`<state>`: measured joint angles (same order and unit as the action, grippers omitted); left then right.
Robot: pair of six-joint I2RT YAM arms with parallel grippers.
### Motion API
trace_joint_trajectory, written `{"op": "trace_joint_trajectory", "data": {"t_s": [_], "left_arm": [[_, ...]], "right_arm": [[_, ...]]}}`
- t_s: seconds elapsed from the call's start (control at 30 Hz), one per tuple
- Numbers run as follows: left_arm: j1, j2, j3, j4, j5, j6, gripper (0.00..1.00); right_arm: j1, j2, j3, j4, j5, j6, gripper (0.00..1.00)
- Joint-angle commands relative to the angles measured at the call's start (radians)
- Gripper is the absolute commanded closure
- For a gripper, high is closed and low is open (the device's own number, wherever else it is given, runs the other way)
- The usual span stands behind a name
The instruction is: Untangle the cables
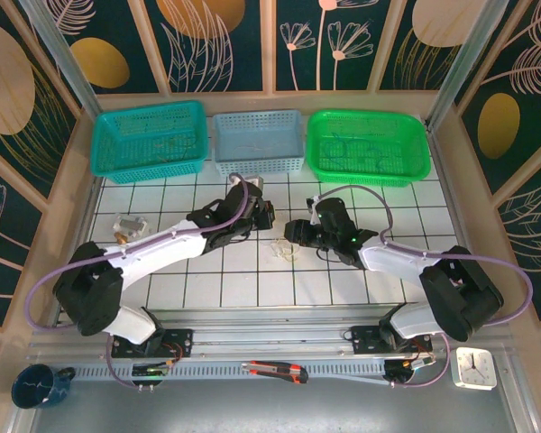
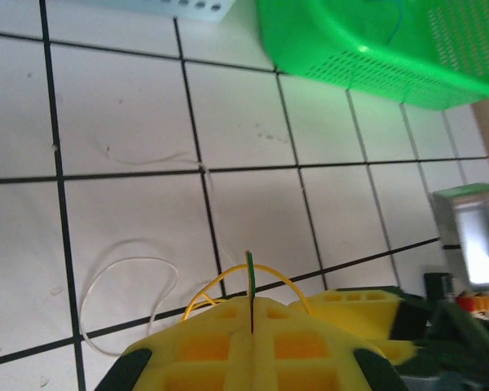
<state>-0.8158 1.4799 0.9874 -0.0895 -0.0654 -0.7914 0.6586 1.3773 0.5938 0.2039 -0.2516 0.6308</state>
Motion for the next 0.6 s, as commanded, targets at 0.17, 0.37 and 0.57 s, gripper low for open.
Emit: {"op": "trace_joint_trajectory", "data": {"t_s": [0.17,0.37,0.57], "left_arm": [[-0.002,-0.077,0.027,0.063,0.006,0.052,1.0],[-0.002,-0.097,0.07,0.079,0.055,0.062,1.0],[-0.001,-0.117,0.102,0.085,0.083,0.068,1.0]], "right_arm": [[-0.051,-0.07,0.034,0.022,-0.015,-0.09,0.5],[-0.106,-0.135,0.11,0.011,-0.086,-0.142,0.42],[-0.192,-0.195,0.179,0.0,-0.125,-0.131,0.39]]}}
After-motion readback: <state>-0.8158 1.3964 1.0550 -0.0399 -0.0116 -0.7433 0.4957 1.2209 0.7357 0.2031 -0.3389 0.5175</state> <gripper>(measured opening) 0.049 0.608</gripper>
